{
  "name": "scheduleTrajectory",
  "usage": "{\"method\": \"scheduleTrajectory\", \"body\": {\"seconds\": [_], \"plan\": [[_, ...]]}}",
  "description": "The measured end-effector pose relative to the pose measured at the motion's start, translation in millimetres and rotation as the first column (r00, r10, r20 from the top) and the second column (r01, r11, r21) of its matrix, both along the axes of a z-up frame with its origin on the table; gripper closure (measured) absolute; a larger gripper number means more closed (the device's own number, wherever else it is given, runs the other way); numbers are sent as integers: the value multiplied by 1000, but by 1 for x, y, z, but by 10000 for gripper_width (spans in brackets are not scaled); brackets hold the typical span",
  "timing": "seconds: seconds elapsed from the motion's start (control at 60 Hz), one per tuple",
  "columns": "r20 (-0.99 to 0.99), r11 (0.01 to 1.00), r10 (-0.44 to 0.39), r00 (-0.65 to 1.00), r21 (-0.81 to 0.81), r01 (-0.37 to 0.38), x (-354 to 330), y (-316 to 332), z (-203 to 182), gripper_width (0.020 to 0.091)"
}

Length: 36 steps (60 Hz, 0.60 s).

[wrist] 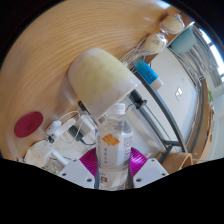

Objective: Pour water

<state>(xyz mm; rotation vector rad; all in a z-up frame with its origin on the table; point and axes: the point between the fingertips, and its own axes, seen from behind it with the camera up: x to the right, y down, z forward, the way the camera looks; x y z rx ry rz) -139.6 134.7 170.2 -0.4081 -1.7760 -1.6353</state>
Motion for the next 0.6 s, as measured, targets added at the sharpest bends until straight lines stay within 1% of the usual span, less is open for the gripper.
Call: {"method": "scheduleTrajectory", "body": {"seconds": [0.05, 0.133, 0.233, 0.3, 0.367, 0.383, 0.417, 0.467, 0.5, 0.55, 0.6], "plan": [[16, 1000, -6, 1000, 0, 6, -1, 0, -2, 717], [-18, 1000, -21, 1000, -15, 21, 1, 3, -2, 716], [-78, 1000, -13, 997, -17, 12, 2, 1, 6, 717], [-196, 999, -7, 981, -40, 0, 8, -2, 12, 716], [-373, 998, -33, 927, -68, 8, 18, -7, 25, 716], [-425, 996, -34, 904, -86, -3, 23, -4, 27, 717], [-531, 994, -58, 845, -109, 0, 32, -4, 31, 717], [-693, 984, -121, 711, -177, -5, 46, -4, 30, 715], [-789, 978, -164, 592, -209, -8, 53, -8, 29, 716], [-883, 956, -231, 409, -285, -75, 67, -5, 25, 714], [-931, 940, -278, 237, -314, -131, 74, -7, 24, 713]]}}
